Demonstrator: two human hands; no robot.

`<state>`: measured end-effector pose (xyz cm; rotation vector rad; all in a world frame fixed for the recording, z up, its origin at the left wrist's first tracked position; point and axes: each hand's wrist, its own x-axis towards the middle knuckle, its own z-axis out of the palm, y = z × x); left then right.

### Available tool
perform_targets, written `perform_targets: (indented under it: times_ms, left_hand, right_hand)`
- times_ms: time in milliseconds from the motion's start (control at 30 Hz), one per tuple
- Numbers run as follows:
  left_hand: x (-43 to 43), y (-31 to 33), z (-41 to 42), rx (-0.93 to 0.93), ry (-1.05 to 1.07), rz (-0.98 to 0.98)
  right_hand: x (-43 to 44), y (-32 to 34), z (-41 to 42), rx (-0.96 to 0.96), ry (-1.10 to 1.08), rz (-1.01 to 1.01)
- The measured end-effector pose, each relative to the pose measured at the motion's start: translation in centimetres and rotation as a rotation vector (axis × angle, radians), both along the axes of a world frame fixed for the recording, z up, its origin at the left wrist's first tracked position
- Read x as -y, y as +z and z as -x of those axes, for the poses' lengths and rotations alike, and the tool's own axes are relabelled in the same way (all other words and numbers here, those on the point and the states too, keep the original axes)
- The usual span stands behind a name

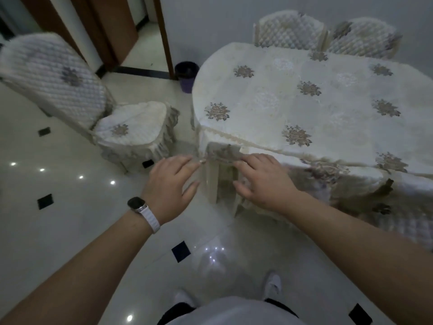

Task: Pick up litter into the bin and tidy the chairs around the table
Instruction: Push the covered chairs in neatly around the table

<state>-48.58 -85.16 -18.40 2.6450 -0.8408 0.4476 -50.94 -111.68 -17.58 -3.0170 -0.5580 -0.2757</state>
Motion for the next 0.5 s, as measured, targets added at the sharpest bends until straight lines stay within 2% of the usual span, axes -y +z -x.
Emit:
perform_targets:
  times_ms: [133,267,500]
  left_hand:
    - [-10.6,0.4,0.9,-0.026,0.136,-0.025]
    - [-19.4,1.0,2.8,0.032,0.260,-0.038]
    - [-29.8,1.1,5.6,0.050,0.501,-0.042]
  right_hand:
    - [-10.0,0.5,-1.4,-0.010,0.115,0.016]
    - [-18.5,1.6,-3.0,0.037,0.251,0.032]
    - [-30.5,2.5,-6.3,0.061,0.480,0.037]
